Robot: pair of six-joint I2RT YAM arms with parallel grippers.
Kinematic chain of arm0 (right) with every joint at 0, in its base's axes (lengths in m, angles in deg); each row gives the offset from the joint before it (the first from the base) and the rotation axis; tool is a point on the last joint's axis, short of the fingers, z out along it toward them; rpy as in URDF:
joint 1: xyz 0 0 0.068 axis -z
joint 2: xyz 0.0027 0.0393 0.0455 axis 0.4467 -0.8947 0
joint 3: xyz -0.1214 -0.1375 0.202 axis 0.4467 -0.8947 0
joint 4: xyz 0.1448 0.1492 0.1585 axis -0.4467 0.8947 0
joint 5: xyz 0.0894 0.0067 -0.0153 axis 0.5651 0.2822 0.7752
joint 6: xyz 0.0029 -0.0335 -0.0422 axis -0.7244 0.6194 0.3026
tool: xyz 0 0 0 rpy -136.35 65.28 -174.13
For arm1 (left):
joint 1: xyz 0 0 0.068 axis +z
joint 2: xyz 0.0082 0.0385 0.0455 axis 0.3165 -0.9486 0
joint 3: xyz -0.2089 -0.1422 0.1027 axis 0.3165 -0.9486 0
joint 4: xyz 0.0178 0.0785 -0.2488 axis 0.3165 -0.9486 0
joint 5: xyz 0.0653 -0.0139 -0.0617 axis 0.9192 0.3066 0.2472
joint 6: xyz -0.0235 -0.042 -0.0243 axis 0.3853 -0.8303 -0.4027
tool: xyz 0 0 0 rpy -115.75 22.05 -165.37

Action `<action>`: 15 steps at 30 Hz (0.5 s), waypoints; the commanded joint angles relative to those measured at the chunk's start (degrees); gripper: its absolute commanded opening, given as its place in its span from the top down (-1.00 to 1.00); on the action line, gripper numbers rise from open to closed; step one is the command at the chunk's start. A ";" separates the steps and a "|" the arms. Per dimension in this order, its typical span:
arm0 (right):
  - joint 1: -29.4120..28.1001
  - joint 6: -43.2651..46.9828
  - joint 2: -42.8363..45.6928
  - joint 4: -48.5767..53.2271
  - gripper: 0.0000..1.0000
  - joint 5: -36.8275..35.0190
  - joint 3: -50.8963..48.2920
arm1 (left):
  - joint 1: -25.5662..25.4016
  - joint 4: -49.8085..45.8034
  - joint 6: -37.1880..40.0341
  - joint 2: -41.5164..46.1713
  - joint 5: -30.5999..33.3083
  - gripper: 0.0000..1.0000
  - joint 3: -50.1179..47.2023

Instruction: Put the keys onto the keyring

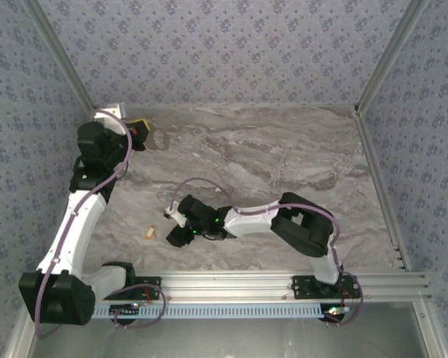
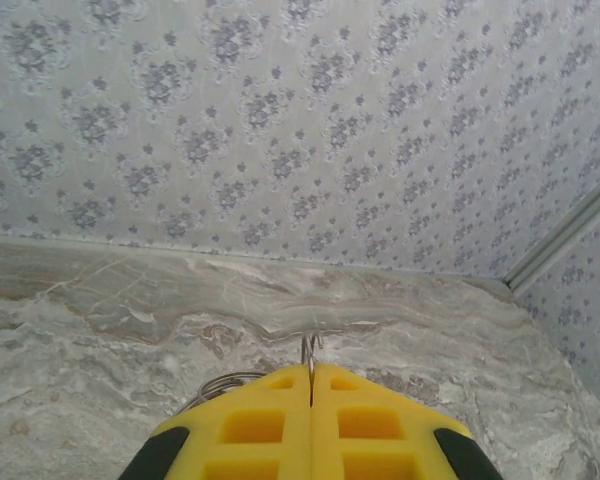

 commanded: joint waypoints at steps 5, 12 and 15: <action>0.27 9.11 -6.27 5.83 -0.09 2.41 9.58 | 3.33 2.85 -3.70 -0.23 -4.65 1.00 2.28; 0.34 12.45 -10.38 9.37 -0.08 2.91 15.24 | 4.16 3.44 -4.34 -1.52 -6.02 1.00 3.53; 0.34 13.52 -11.61 10.57 -0.08 3.21 17.32 | 4.41 3.57 -4.34 -1.48 -6.29 1.00 3.56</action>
